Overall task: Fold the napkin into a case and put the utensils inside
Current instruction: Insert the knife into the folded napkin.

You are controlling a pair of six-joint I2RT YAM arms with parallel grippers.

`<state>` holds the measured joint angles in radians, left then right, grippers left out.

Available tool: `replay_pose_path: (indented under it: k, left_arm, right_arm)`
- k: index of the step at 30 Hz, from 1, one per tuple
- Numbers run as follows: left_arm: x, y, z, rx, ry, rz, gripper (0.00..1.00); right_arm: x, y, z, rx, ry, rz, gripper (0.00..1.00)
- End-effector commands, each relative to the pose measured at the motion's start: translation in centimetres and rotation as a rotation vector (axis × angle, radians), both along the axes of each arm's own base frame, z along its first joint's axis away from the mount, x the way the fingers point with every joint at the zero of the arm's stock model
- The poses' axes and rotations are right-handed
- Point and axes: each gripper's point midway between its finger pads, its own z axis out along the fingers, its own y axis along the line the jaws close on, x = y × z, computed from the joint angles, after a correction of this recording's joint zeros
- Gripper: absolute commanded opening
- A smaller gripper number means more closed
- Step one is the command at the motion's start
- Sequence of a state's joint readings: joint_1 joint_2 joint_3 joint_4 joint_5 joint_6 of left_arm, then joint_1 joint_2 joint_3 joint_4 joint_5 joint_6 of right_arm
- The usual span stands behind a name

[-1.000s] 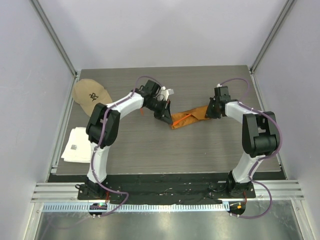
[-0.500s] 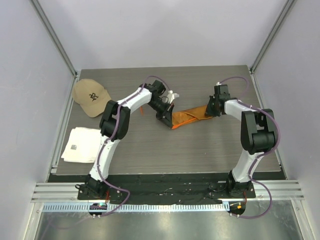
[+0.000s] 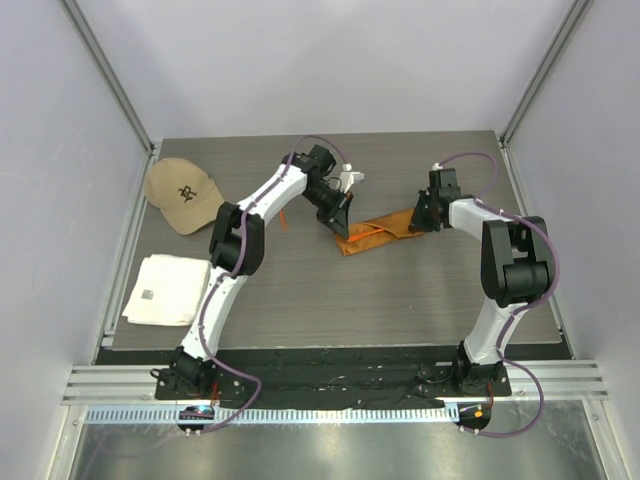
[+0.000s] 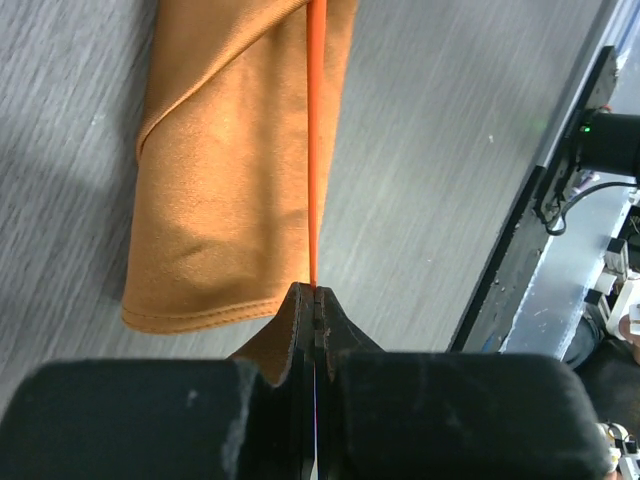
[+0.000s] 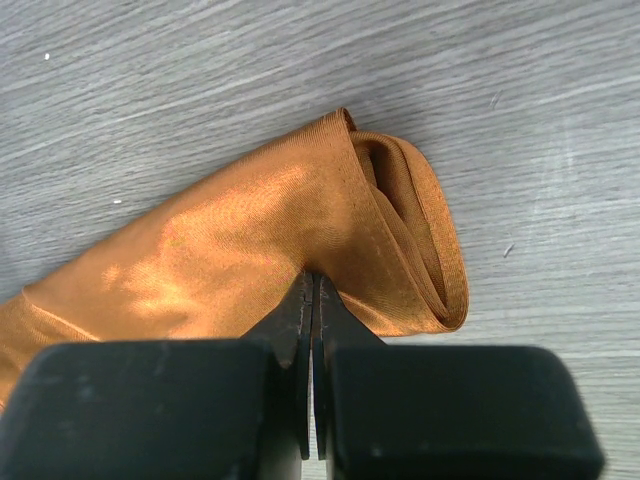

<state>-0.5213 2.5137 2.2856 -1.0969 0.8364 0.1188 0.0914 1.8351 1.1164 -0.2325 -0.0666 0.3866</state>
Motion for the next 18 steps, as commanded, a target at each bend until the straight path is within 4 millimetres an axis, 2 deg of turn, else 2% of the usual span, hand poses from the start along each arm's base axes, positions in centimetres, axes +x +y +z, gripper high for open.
replay_pose_path:
  k: [1,5,8,13,16,18]
  left_arm:
    - [0.6,0.2,0.0,0.002,-0.029,-0.019,0.0]
    - [1.3,-0.4,-0.1,-0.014,-0.043,-0.011,0.0]
    - [1.9,-0.6,-0.6,-0.015,-0.056,0.005,0.0]
    - [2.7,-0.8,-0.2,-0.012,-0.089,0.022,0.0]
    - [2.8,-0.7,-0.1,-0.013,-0.101,0.013,0.0]
    - [2.6,-0.6,-0.4,-0.01,-0.093,0.01,0.0]
  right_arm:
    - [1.2,0.0,0.5,-0.003,-0.036,0.016,0.01]
    - [1.2,0.0,0.8,0.002,-0.045,0.007,0.01]
    - [1.3,0.1,1.9,0.007,-0.066,0.003,0.01]
    - [1.4,-0.4,2.7,-0.006,-0.066,-0.008,0.01]
    - [0.9,-0.5,2.4,-0.002,-0.056,-0.016,0.01]
    - [1.0,-0.4,3.2,0.003,-0.081,-0.017,0.01]
